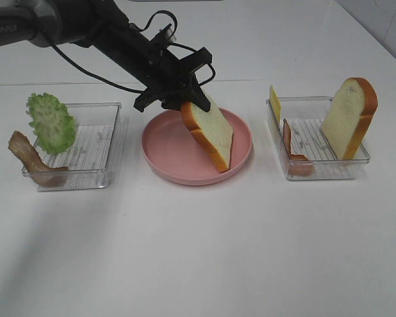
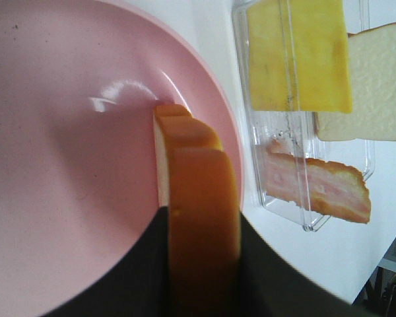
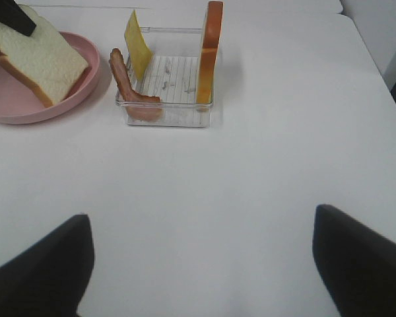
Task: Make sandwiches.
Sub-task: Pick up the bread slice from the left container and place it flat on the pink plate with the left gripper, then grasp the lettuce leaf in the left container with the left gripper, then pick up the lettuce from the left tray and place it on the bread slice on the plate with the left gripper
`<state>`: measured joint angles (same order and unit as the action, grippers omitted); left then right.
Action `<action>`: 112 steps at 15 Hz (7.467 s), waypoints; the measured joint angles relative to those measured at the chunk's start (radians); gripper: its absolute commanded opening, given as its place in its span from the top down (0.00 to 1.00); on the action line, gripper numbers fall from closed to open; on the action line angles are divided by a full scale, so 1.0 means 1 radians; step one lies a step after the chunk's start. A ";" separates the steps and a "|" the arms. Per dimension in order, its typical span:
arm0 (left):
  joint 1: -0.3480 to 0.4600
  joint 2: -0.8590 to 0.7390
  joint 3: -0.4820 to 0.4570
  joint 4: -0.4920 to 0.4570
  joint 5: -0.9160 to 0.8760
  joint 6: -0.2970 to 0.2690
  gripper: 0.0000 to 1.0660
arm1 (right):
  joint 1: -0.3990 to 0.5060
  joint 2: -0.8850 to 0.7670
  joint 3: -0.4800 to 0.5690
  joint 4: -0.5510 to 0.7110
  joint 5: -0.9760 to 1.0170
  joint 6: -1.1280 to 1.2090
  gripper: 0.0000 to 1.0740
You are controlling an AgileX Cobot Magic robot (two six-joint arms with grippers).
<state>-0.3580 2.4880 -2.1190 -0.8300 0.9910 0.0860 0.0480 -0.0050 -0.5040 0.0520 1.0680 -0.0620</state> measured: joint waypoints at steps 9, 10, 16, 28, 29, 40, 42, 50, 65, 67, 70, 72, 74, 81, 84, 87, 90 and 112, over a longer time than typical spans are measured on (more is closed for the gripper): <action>0.000 0.010 0.000 0.068 0.013 0.045 0.33 | 0.000 0.000 0.000 0.000 0.000 0.000 0.21; -0.001 0.008 0.000 0.118 0.016 0.047 0.33 | 0.000 0.000 0.000 0.000 0.000 0.000 0.21; -0.027 -0.060 -0.004 0.416 0.032 -0.018 0.22 | 0.000 0.000 0.000 0.000 0.000 0.000 0.21; 0.074 -0.255 -0.142 0.728 0.220 -0.185 0.26 | 0.000 0.000 0.000 0.000 0.000 0.000 0.21; 0.102 -0.269 -0.142 0.728 0.220 -0.186 0.26 | 0.000 0.000 0.000 0.000 0.000 0.000 0.21; 0.307 -0.314 0.066 0.764 0.224 -0.196 0.28 | 0.000 0.000 0.000 0.000 0.000 0.000 0.21; 0.307 -0.308 0.073 0.764 0.228 -0.196 0.36 | 0.000 0.000 0.000 0.000 0.000 0.000 0.21; 0.306 -0.166 0.074 0.762 0.228 -0.195 0.37 | 0.000 0.000 0.000 0.000 0.000 0.000 0.21; 0.306 -0.139 0.074 0.707 0.181 -0.166 1.00 | 0.000 0.000 0.000 0.000 0.000 0.000 0.21; 0.306 -0.139 0.074 0.684 0.181 -0.142 1.00 | 0.000 0.000 0.000 0.000 0.000 0.000 0.21; 0.306 -0.141 0.074 0.635 0.181 -0.127 1.00 | 0.000 0.000 0.000 0.000 0.000 0.000 0.21; 0.306 -0.172 0.070 0.600 0.178 -0.111 1.00 | 0.000 0.000 0.000 0.000 0.000 0.000 0.21; 0.306 -0.201 0.046 0.537 0.162 -0.080 1.00 | 0.000 0.000 0.000 0.000 0.000 0.000 0.21; 0.255 -0.200 0.017 -0.052 0.099 0.146 1.00 | 0.000 0.000 0.000 0.000 0.000 0.000 0.21; 0.157 -0.149 0.017 -0.144 0.061 0.181 1.00 | 0.000 0.000 0.000 0.000 0.000 0.000 0.21; 0.044 -0.089 0.017 -0.222 0.032 0.194 1.00 | 0.000 0.000 0.000 0.000 0.000 0.000 0.21; -0.003 -0.067 0.017 -0.229 0.018 0.199 1.00 | 0.000 0.000 0.000 0.000 0.000 0.000 0.21; 0.046 0.009 0.017 0.068 0.066 0.128 0.86 | 0.000 0.000 0.000 0.000 0.000 0.000 0.21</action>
<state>-0.3120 2.4970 -2.1020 -0.7620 1.0570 0.2140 0.0480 -0.0050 -0.5040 0.0520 1.0680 -0.0620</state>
